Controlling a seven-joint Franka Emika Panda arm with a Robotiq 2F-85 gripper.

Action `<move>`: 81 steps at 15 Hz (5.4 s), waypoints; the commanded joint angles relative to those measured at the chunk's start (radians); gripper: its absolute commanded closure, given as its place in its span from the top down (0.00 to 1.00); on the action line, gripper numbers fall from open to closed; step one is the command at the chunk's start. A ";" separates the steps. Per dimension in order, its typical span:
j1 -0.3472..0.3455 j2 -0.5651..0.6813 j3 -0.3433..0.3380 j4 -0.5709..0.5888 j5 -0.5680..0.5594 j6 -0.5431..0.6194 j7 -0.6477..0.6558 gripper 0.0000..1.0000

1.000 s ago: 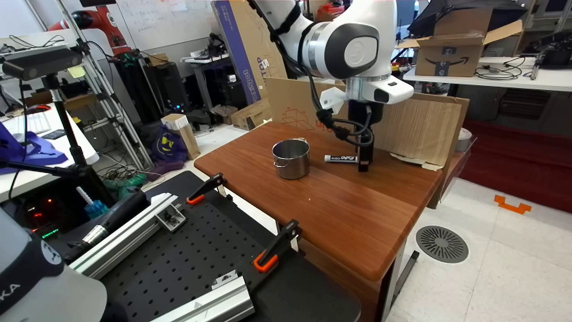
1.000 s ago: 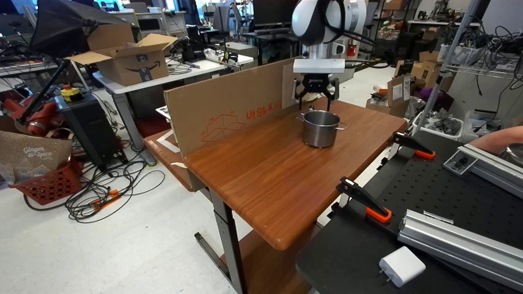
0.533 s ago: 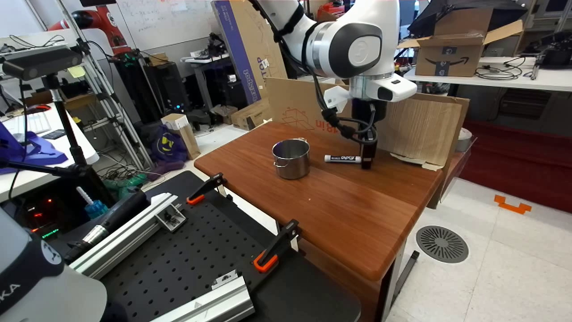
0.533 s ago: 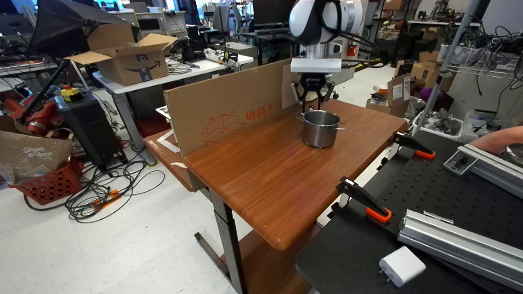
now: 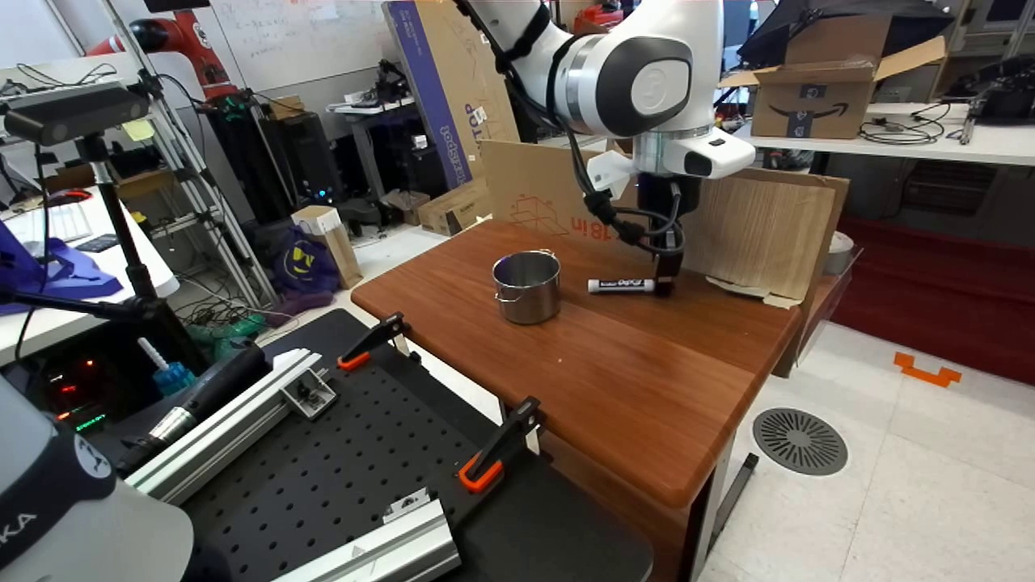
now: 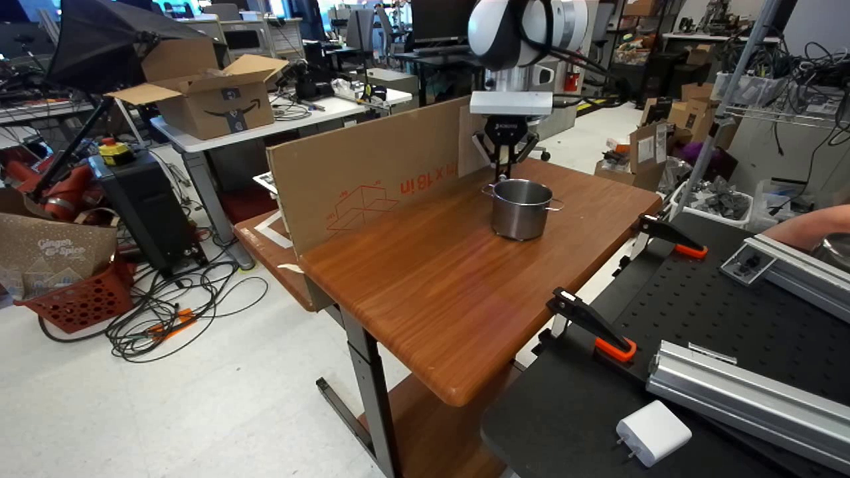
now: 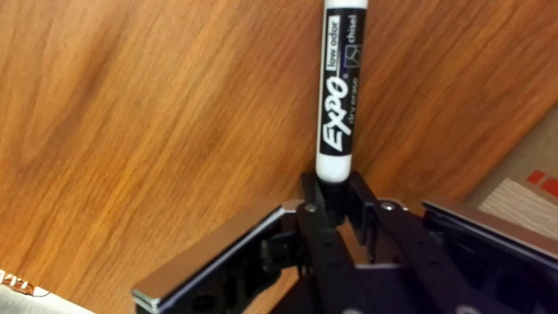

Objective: Put the black marker in the silver pot

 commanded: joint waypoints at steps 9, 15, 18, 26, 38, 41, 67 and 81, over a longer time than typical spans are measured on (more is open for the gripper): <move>0.051 -0.204 -0.029 -0.152 -0.069 0.120 -0.014 0.05; 0.147 -0.310 -0.097 -0.298 -0.235 0.240 0.073 0.05; 0.199 -0.346 -0.136 -0.355 -0.333 0.285 0.141 0.05; 0.319 -0.406 -0.241 -0.450 -0.653 0.346 0.378 0.05; 0.463 -0.443 -0.327 -0.506 -1.073 0.342 0.726 0.05; 0.476 -0.444 -0.325 -0.523 -1.132 0.342 0.762 0.05; 0.502 -0.383 -0.255 -0.562 -1.161 0.320 0.703 0.67; 0.506 -0.452 -0.267 -0.583 -1.173 0.318 0.689 1.00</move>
